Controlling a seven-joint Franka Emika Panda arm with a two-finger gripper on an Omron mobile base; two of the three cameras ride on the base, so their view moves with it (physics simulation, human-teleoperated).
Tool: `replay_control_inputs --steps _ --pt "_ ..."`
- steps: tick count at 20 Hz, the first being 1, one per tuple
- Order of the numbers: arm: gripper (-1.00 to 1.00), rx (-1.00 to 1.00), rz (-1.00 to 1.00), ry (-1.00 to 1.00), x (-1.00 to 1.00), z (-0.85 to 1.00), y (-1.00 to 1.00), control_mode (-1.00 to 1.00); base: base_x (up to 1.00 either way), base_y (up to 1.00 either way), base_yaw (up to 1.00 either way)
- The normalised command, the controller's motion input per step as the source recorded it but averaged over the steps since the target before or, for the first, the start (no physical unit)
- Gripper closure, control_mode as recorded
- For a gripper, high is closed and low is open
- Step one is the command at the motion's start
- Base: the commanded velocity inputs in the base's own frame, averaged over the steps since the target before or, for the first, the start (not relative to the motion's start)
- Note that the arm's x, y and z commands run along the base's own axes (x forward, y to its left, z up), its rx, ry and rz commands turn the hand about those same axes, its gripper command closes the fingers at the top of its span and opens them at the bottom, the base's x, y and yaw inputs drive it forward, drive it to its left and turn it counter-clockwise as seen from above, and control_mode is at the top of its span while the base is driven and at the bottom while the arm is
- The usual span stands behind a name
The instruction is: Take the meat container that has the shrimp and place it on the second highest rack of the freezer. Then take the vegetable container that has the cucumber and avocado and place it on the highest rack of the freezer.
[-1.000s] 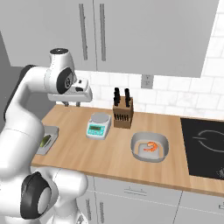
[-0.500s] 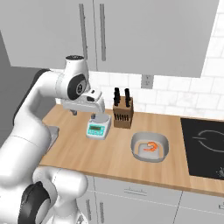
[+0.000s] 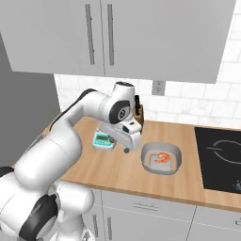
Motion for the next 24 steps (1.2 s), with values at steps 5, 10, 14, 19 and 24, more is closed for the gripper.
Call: replay_control_inputs --steps 5,10,14,19,24 --pt "-1.0 0.09 -0.59 0.19 0.01 -0.6 -1.0 -1.0 0.0 0.0 0.0" --pt "-1.0 0.08 -0.41 0.16 0.01 -0.58 -0.84 -1.0 0.0 0.0 0.0" --pt "-1.0 0.0 -0.32 0.03 0.24 -0.51 -0.5 -1.0 0.0 0.0 0.0" --pt "-1.0 -0.09 -0.3 0.0 0.3 -0.41 -0.08 -1.0 0.0 0.0 0.0" --pt "-1.0 -0.09 -0.26 0.0 0.33 -0.27 -0.02 -1.0 0.0 0.0 0.0"
